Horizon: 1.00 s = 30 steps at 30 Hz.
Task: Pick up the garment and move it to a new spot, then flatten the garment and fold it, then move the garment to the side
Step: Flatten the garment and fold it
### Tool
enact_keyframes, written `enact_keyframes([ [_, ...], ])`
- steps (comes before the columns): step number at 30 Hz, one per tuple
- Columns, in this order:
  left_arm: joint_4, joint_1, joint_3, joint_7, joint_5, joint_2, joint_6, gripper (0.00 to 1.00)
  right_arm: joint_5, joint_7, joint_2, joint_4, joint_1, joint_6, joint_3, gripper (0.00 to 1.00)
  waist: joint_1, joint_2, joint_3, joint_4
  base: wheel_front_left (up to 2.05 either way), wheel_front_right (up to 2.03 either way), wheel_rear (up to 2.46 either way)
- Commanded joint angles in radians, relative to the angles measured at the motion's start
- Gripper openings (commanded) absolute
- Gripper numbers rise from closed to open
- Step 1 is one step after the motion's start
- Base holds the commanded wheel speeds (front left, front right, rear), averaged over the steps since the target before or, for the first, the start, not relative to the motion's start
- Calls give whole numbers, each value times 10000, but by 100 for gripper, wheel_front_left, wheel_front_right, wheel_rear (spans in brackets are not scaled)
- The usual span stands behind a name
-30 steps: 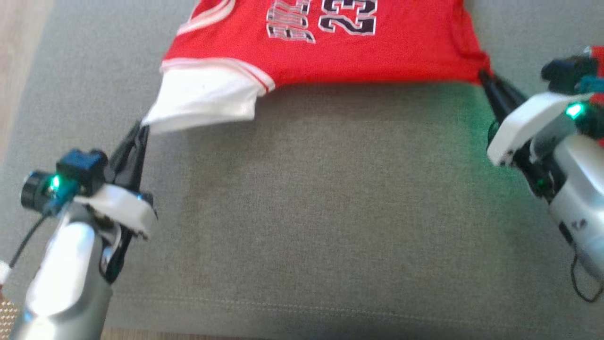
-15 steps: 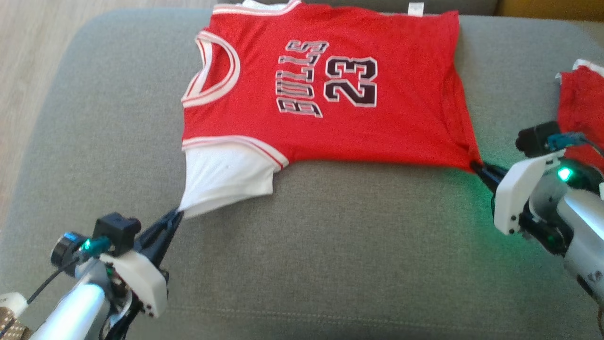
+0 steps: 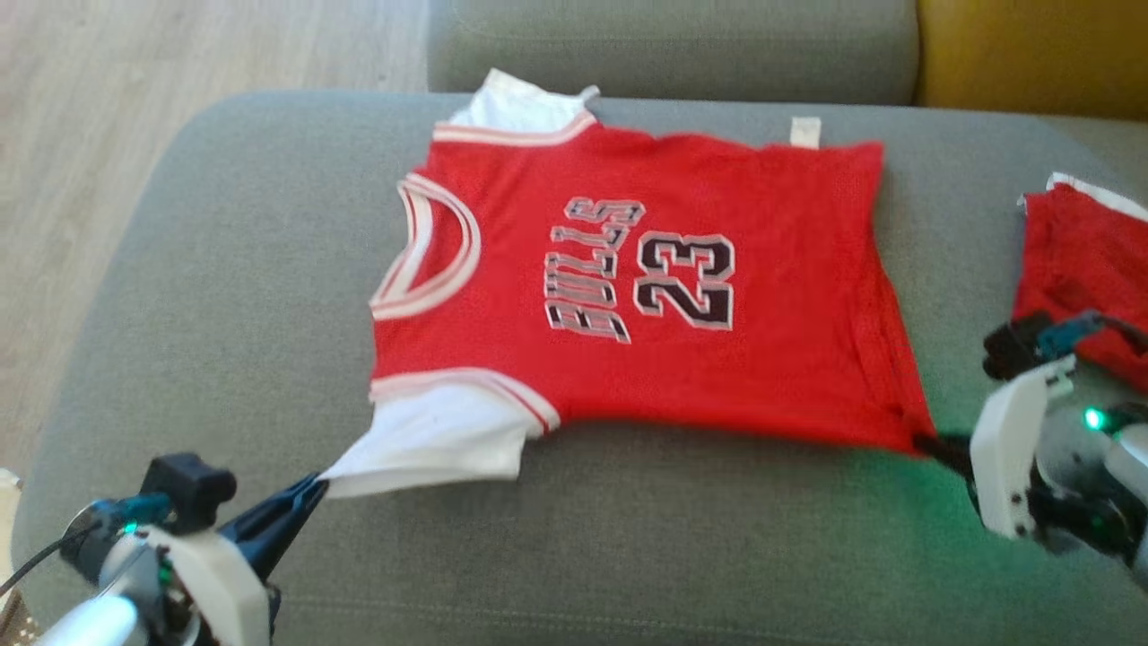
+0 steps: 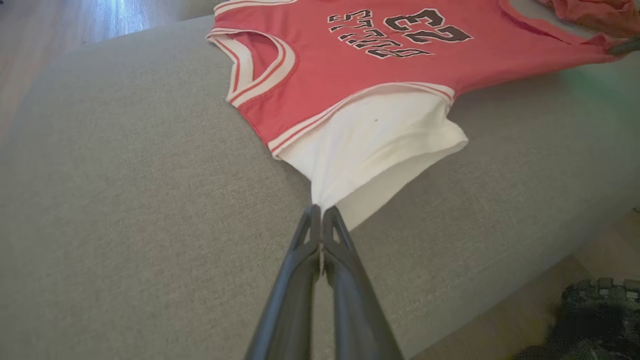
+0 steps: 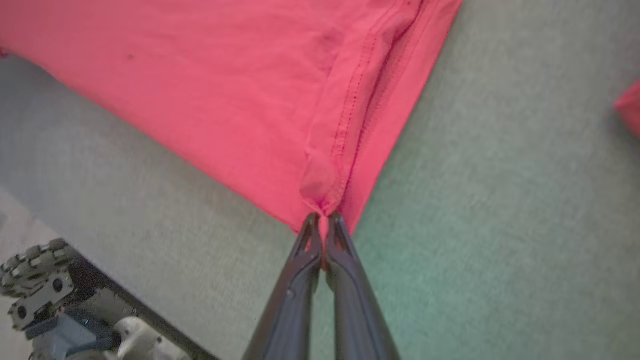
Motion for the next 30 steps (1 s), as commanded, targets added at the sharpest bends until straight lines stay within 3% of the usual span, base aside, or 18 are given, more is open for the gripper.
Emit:
enact_keyframes([
  [1, -284, -279, 434, 11, -109, 593, 16, 0, 127, 171, -506, -286, 241, -6, 3, 0, 1, -1, -125, 94, 0, 0, 0],
  [11, -1820, 591, -88, 723, -1659, 1765, 16, 0, 887, 1626, -1728, -1678, 1381, -6, 15, 0, 1, -1, -498, 336, 0, 0, 0],
  [15, -2414, 720, -194, 799, -2176, 2119, 16, 0, 1130, 1608, -1955, -2104, 1661, -6, -316, 0, 1, -1, -556, 329, 0, 0, 0],
  [30, -2388, -962, 226, 454, -1278, 2171, 60, 0, 341, 1204, -1380, -2196, 889, -6, -1652, 0, 1, -1, 59, -147, 0, 0, 0],
])
